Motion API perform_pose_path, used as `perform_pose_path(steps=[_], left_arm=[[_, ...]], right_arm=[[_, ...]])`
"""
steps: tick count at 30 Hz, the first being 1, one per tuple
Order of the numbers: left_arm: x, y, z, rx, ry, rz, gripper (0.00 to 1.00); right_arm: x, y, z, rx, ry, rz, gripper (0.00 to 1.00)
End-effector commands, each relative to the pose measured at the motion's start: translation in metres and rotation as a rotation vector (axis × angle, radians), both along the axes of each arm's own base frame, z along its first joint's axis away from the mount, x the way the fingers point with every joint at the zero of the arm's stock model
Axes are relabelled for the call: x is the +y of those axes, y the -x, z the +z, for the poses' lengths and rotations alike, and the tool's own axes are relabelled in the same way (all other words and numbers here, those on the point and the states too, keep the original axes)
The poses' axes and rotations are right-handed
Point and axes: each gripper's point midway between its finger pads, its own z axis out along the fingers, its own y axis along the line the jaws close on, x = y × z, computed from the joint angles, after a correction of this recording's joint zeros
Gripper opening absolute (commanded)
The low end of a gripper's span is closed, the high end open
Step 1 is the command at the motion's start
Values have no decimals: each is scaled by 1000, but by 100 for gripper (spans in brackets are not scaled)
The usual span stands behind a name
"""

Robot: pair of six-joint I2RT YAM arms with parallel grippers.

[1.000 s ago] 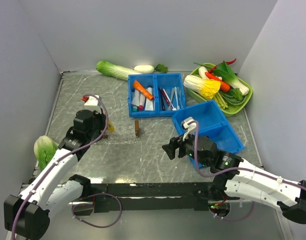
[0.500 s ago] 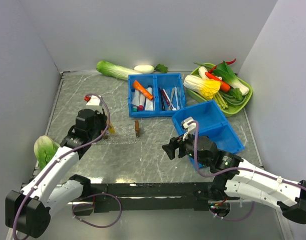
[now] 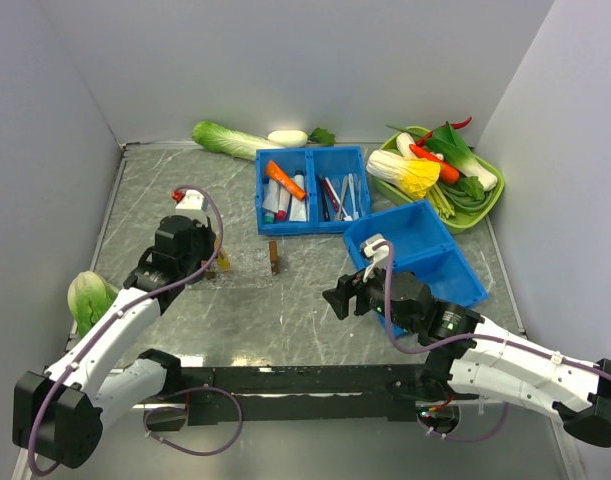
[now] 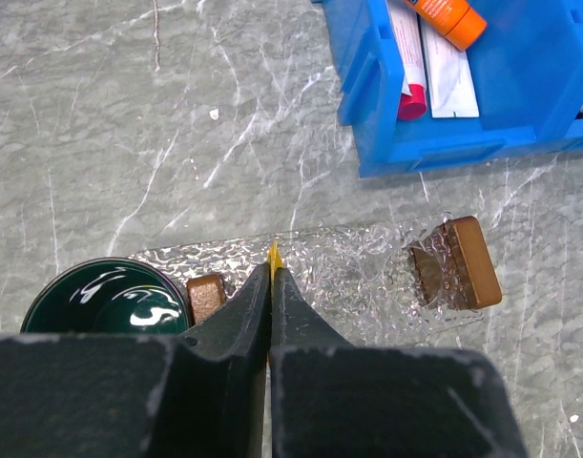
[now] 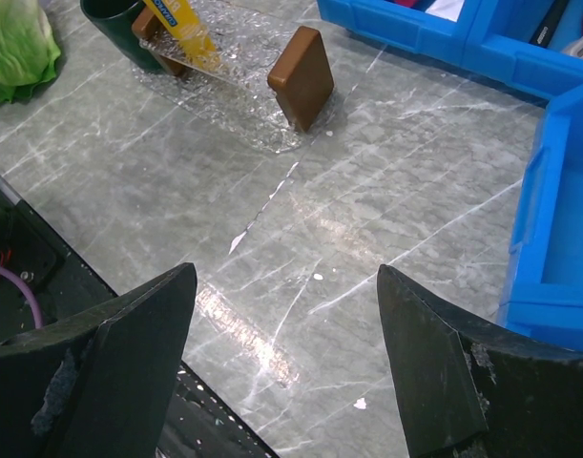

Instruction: Prepare toiletry sets of a toothbrush and toothpaste on the tray

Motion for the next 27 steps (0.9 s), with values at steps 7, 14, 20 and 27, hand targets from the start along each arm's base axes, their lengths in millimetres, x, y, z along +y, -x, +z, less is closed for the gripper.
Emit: perform_pose_path(steps=[7, 14, 20, 27], left_arm=[[-4, -12, 26, -54, 11, -7, 13], [-5, -12, 27, -50, 12, -12, 23], [-5, -12, 29, -51, 13, -14, 35], [-9, -9, 35, -68, 23, -43, 45]], right_arm=[[3, -2, 5, -11, -23, 0, 84], [2, -2, 4, -11, -21, -2, 84], [2, -2, 4, -10, -22, -4, 85], [4, -1, 8, -11, -33, 3, 85]])
